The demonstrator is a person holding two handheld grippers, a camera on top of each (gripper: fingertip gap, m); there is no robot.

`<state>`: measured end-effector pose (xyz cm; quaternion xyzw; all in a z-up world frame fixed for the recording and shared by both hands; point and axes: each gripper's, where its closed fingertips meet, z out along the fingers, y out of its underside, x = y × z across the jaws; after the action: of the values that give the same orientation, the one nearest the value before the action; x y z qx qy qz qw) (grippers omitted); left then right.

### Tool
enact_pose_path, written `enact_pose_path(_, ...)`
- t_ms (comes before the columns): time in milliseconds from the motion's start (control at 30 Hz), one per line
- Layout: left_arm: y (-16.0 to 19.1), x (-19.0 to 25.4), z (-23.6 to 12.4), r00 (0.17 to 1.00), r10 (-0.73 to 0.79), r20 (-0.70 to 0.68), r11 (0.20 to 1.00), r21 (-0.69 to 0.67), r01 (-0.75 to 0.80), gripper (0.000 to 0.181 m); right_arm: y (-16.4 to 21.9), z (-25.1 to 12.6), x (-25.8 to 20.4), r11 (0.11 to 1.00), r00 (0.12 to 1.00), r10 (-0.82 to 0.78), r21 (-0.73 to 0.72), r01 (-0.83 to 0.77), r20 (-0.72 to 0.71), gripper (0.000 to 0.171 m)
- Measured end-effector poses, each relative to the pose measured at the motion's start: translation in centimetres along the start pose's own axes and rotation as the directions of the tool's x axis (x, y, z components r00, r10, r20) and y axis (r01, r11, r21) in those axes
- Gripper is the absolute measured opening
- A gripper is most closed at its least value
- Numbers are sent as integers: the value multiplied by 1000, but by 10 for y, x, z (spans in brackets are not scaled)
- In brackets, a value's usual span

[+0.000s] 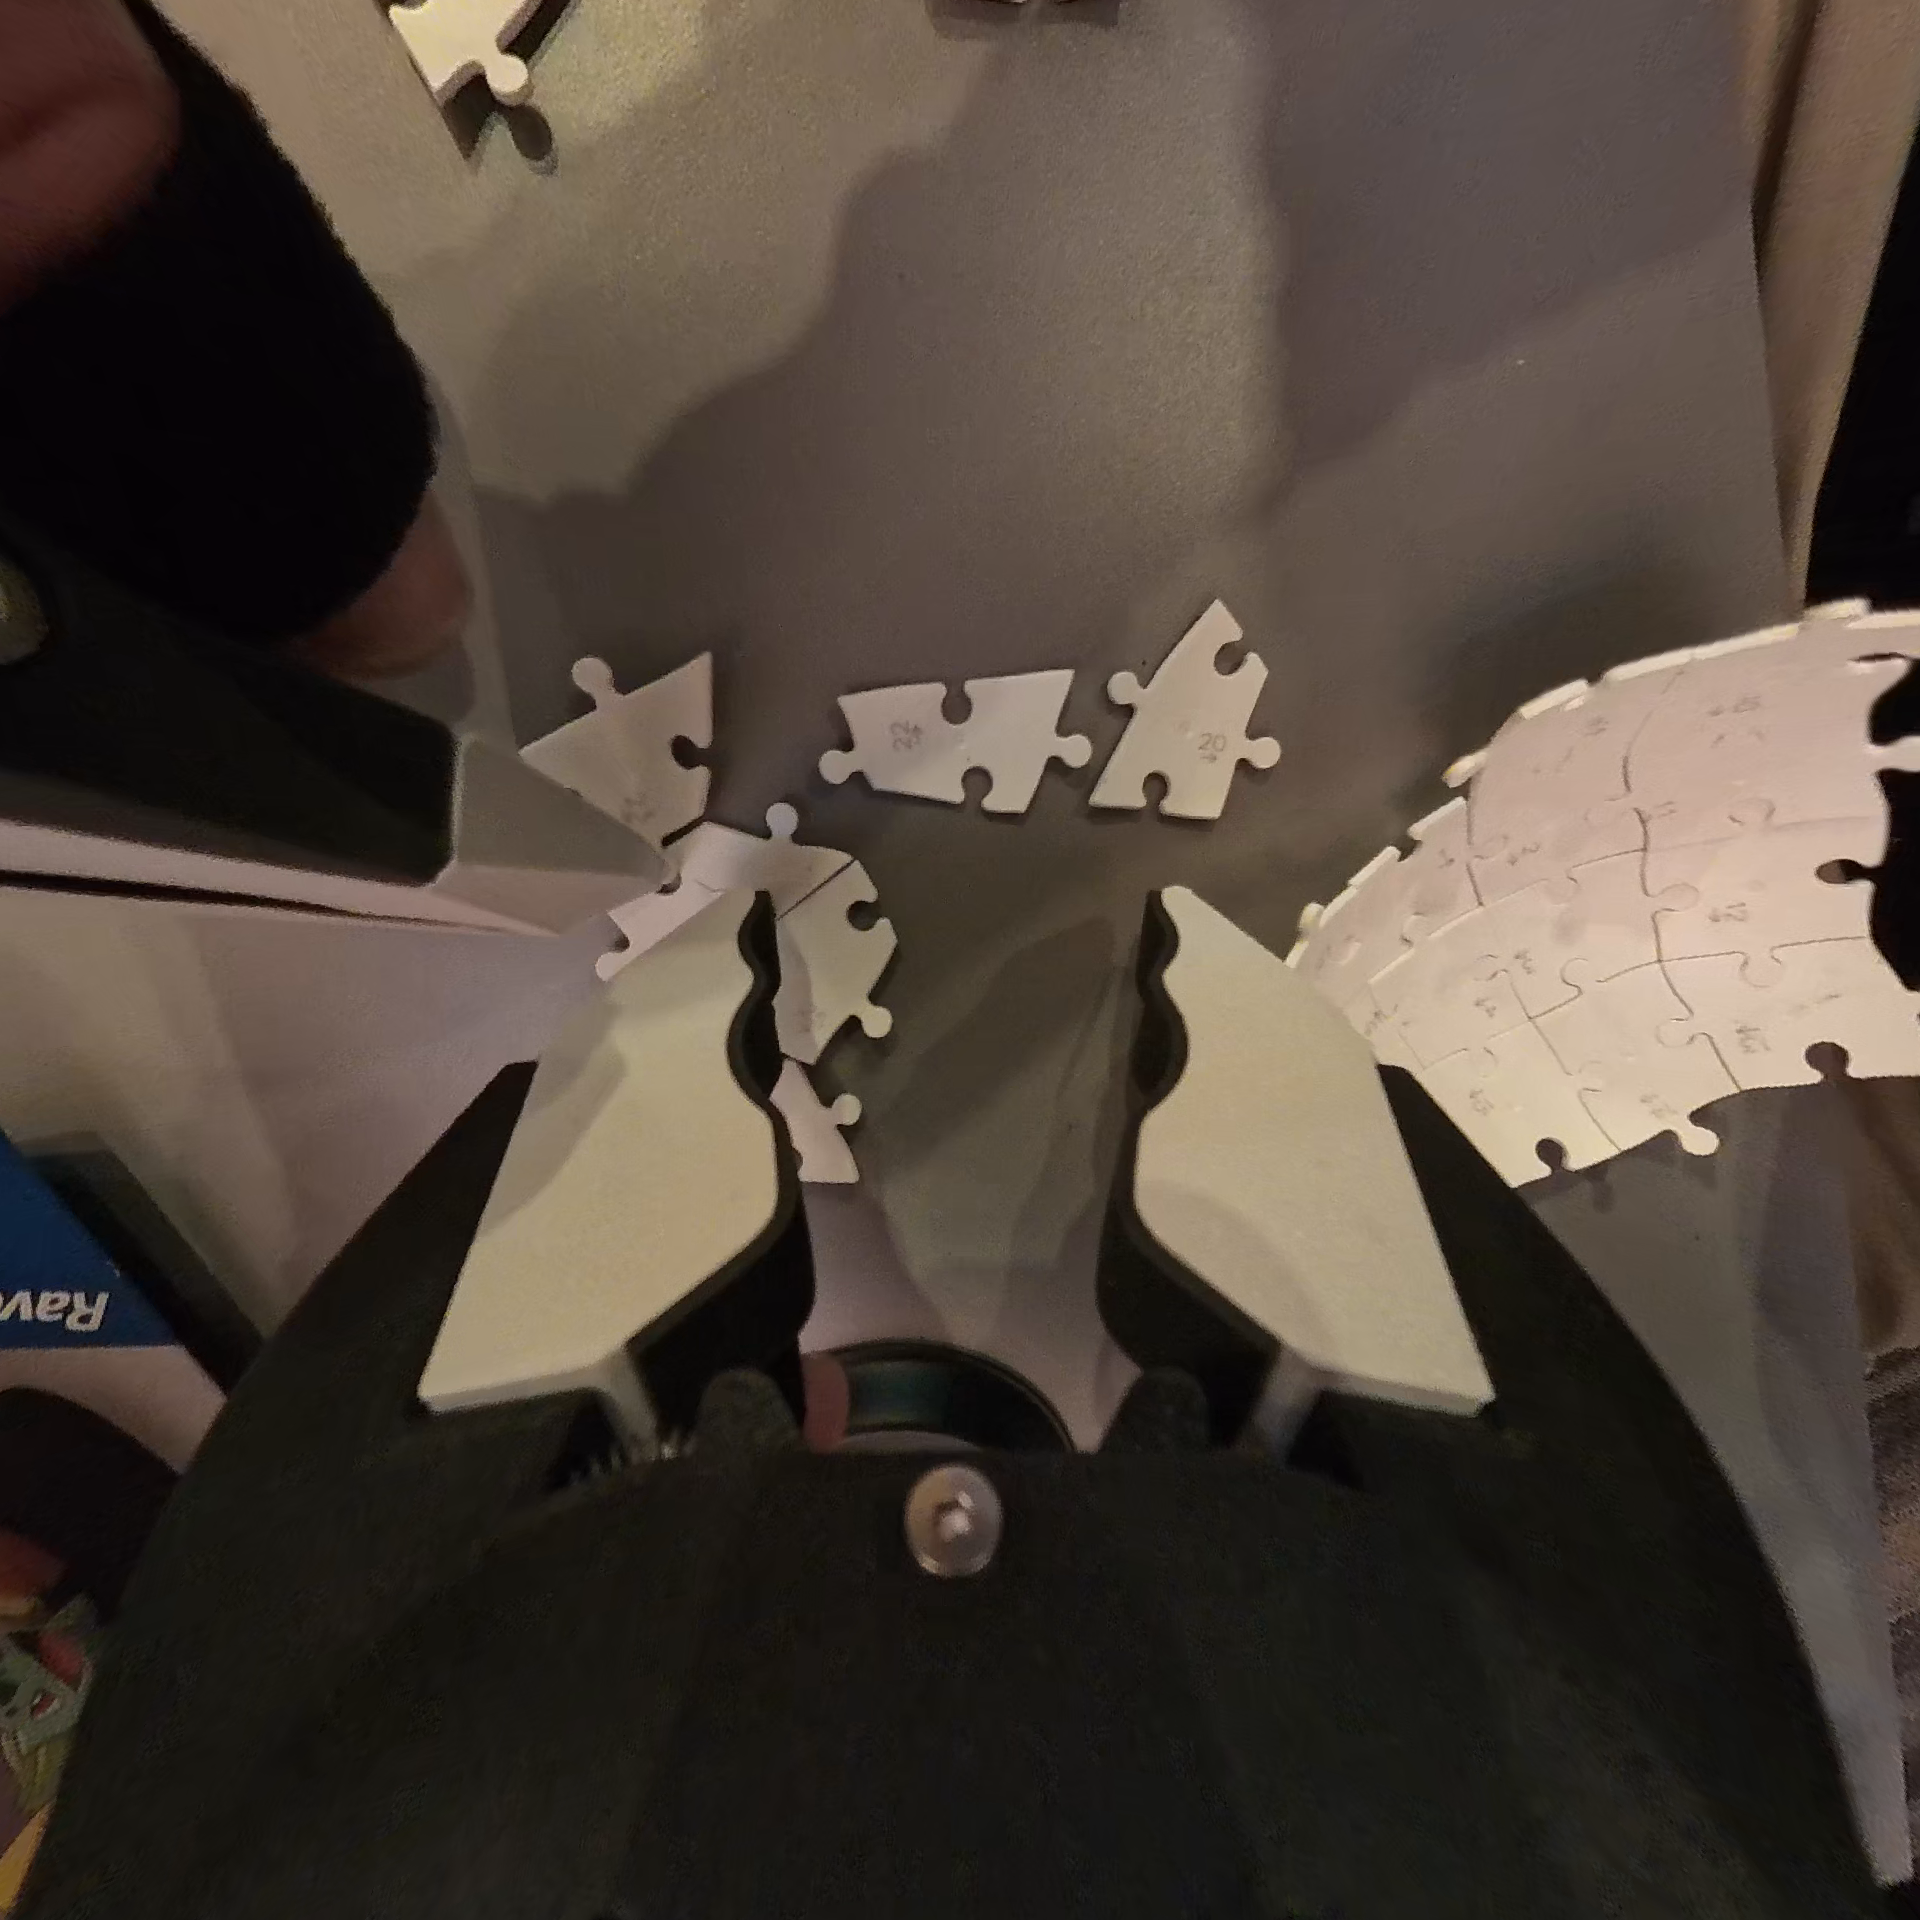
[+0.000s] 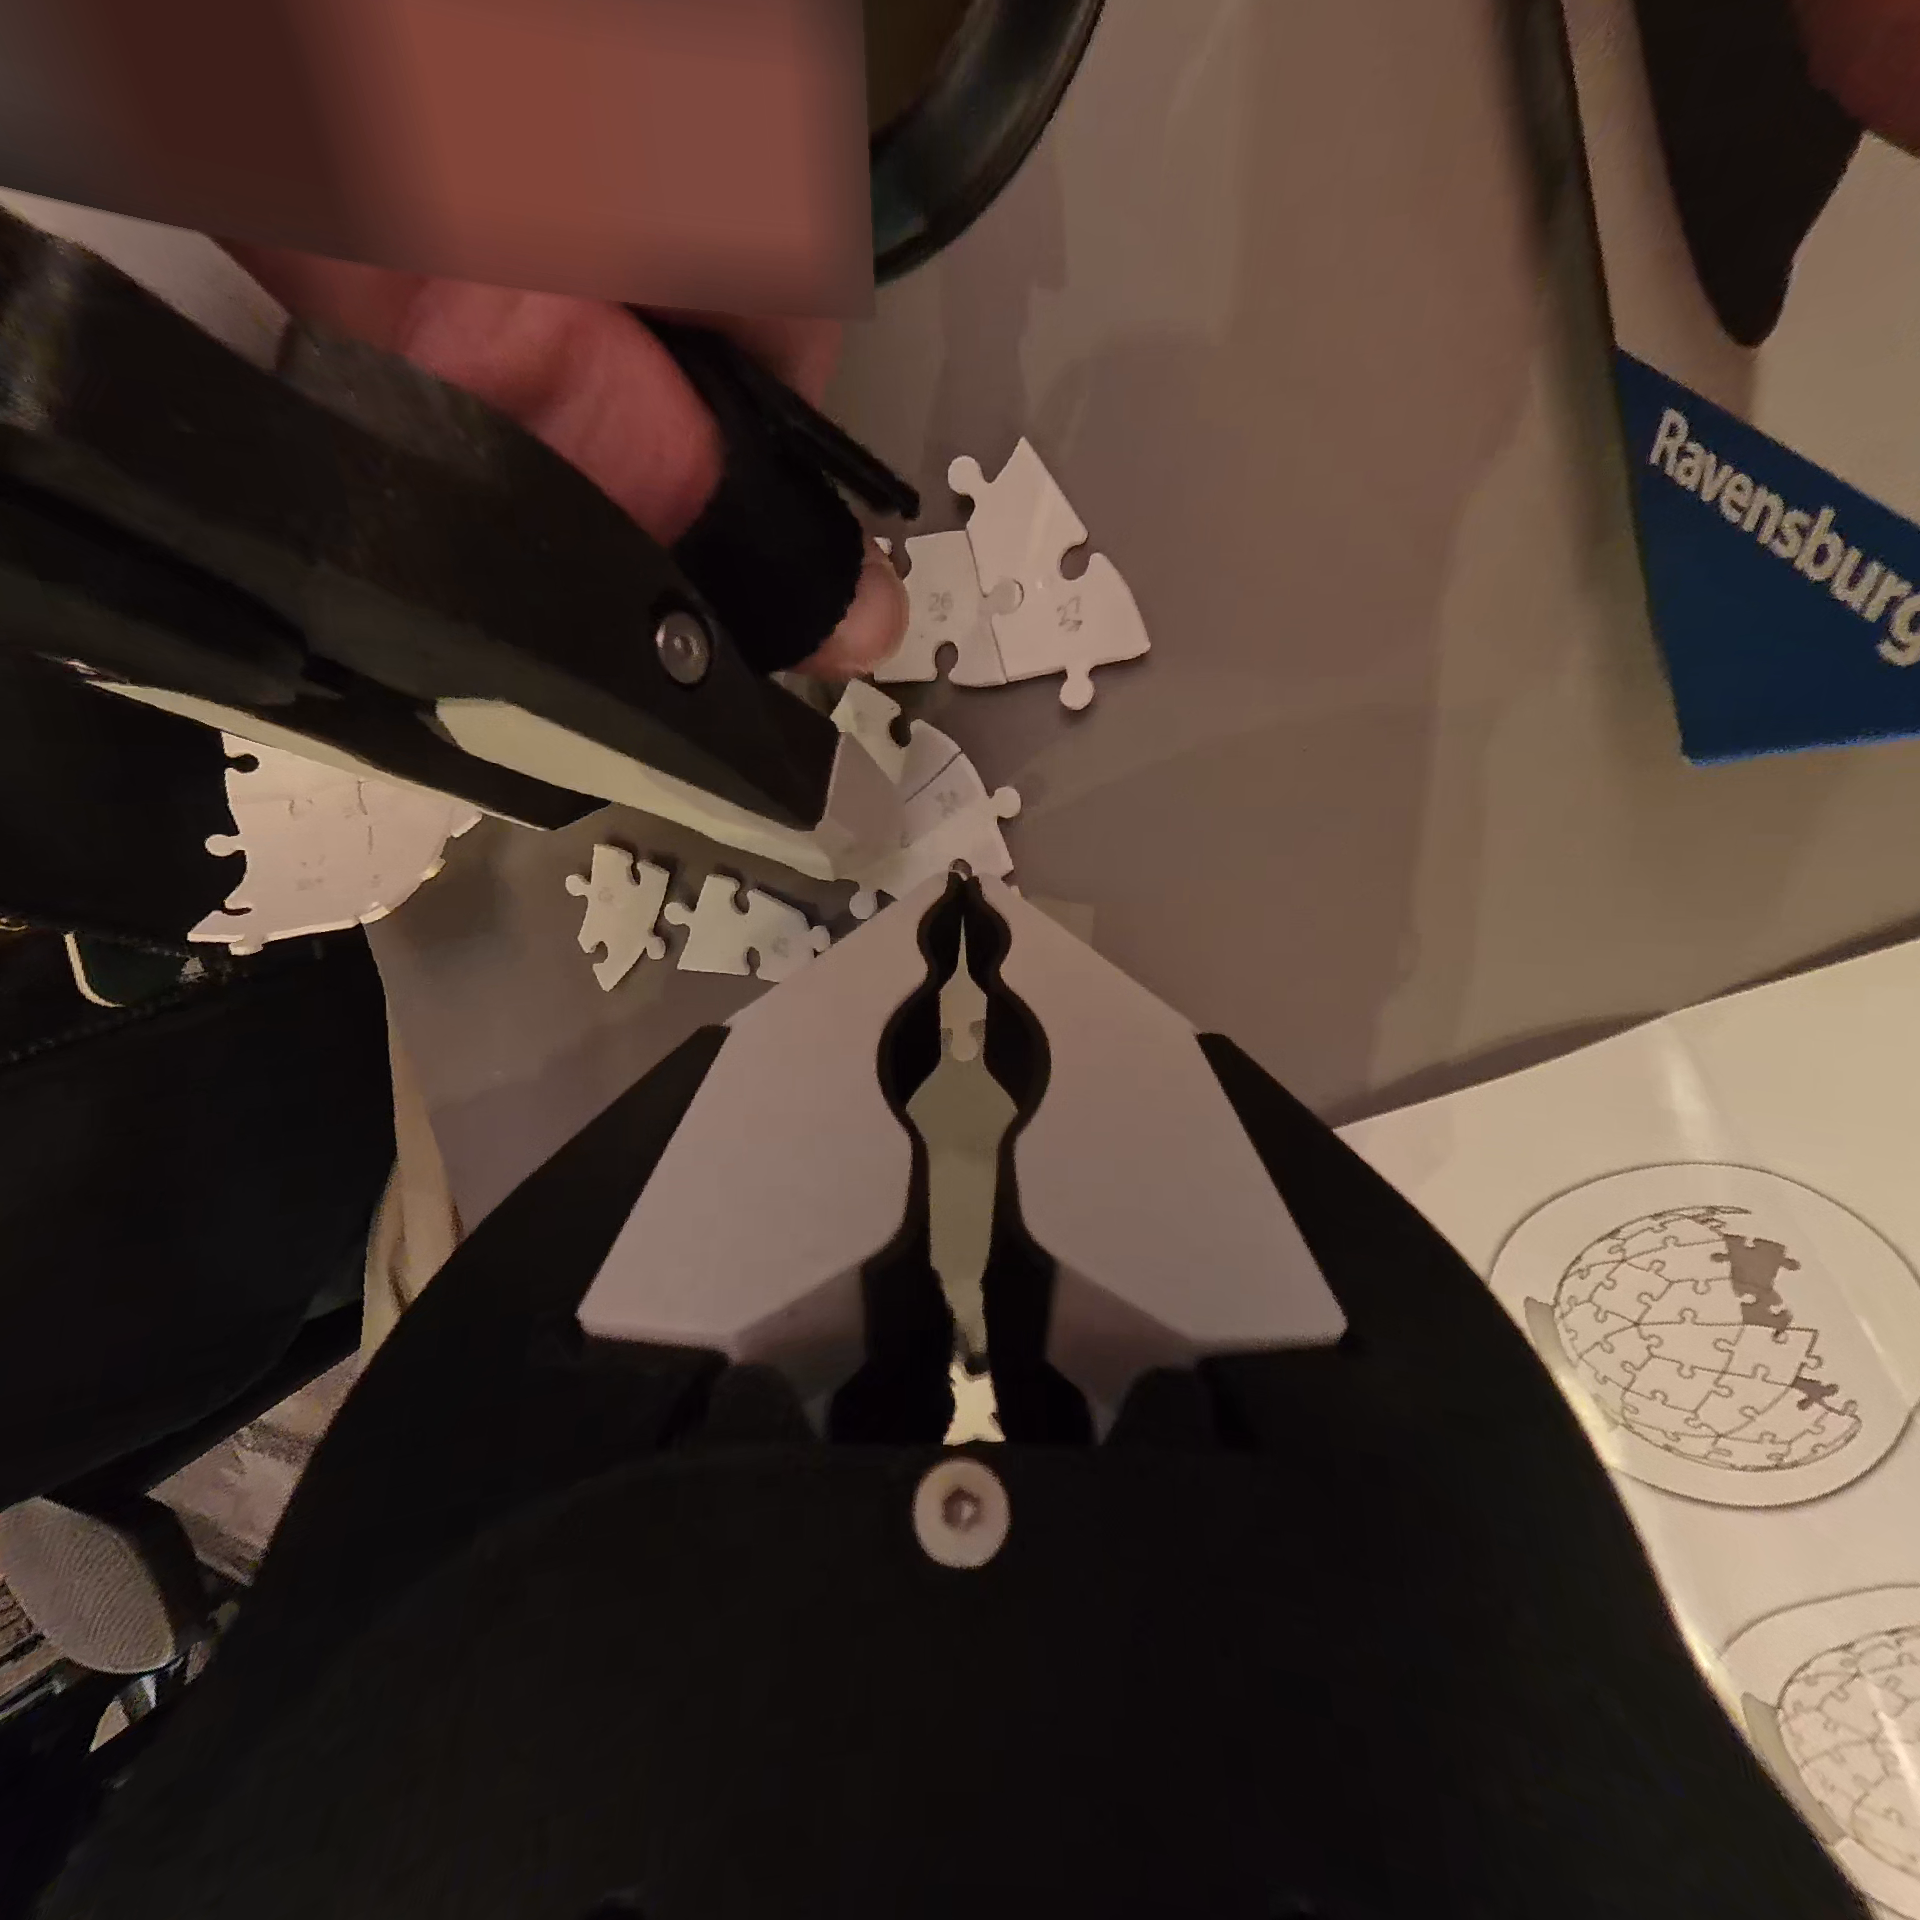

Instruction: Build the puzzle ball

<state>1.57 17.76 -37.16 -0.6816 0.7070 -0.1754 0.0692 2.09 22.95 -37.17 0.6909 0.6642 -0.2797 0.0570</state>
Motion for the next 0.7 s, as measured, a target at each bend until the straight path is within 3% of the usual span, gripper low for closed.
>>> enact_pose_path(700,8,-5,-4,999,-50,13,999,-7,51,66,-5,0,3,992,998,0,129,9,-70,0)
